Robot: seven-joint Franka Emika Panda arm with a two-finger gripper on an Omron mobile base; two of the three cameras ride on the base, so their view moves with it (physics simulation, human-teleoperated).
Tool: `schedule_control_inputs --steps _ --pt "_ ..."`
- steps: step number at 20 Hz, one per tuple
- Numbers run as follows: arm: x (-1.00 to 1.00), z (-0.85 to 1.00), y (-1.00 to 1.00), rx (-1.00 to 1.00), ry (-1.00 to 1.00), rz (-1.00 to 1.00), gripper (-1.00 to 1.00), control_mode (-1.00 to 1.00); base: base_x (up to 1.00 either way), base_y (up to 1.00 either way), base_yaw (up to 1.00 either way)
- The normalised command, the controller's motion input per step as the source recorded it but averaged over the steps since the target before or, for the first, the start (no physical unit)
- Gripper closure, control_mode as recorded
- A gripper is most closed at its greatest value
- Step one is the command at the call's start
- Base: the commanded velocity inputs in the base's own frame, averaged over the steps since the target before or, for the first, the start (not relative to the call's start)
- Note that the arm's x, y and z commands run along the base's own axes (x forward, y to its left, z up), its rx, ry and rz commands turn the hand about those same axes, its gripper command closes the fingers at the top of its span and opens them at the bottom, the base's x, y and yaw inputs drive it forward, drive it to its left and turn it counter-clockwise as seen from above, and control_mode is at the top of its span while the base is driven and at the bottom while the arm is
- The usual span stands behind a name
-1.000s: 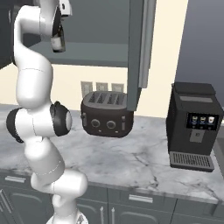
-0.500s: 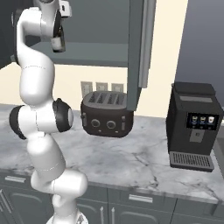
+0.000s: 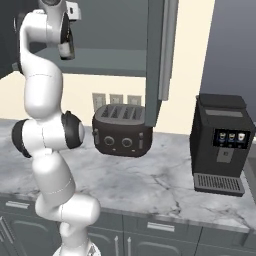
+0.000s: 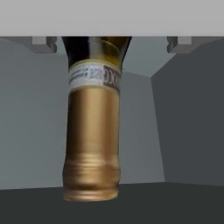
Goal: Open the cabinet directly in front. Then move the wine and the cup to the dining counter with the jar on it.
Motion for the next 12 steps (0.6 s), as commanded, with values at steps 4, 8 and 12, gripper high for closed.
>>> schedule_control_inputs --steps 4,8,12 --pt "0.11 -0.1 0.0 -0.03 -0.05 0.0 1.0 -1.0 0.0 0.0 0.0" --pt "0.0 0.0 0.0 0.0 0.0 0.0 1.0 -1.0 0.0 0.0 0.0" --pt "0.0 0.0 0.0 0.0 0.0 0.0 1.0 -1.0 0.0 0.0 0.0"
